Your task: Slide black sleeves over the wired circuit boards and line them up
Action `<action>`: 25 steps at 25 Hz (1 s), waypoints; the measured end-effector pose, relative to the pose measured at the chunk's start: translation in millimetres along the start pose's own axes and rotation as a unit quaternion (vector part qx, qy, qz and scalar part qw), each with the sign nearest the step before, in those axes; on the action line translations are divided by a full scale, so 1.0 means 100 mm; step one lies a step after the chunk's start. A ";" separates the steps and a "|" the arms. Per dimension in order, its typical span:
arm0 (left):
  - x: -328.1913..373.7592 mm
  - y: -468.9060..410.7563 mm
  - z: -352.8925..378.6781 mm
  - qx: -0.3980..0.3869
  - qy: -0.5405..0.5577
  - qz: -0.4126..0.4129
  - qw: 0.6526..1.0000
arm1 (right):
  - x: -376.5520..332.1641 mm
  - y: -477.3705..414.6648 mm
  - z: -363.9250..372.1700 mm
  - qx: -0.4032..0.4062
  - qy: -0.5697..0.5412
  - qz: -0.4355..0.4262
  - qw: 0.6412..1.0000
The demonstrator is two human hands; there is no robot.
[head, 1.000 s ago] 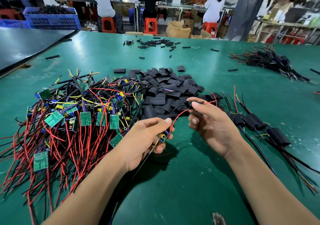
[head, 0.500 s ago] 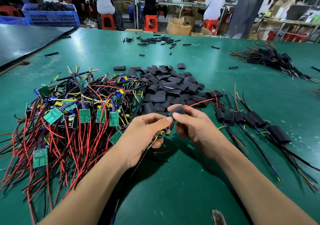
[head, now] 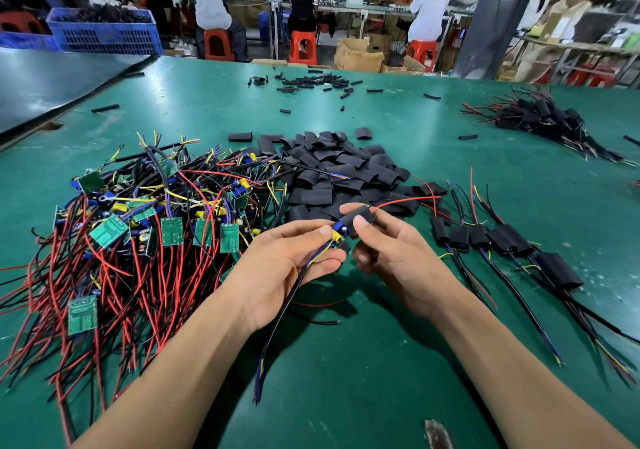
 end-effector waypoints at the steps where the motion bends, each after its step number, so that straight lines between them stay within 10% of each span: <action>1: 0.00 0.00 0.01 -0.002 0.002 -0.003 1.000 | -0.01 0.00 0.00 0.002 -0.002 -0.005 1.000; 25: -0.09 -0.04 0.10 -0.045 0.005 -0.001 0.999 | 0.11 0.05 -0.07 0.075 0.005 0.067 0.995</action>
Point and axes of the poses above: each hand's wrist, its own y-axis away from the middle knuckle, its own z-axis out of the palm, x = y × z, the point moved 10 cm from there along -y, towards the middle knuckle, and after that the axes turned 14 degrees about -z, right-handed, at the moved point
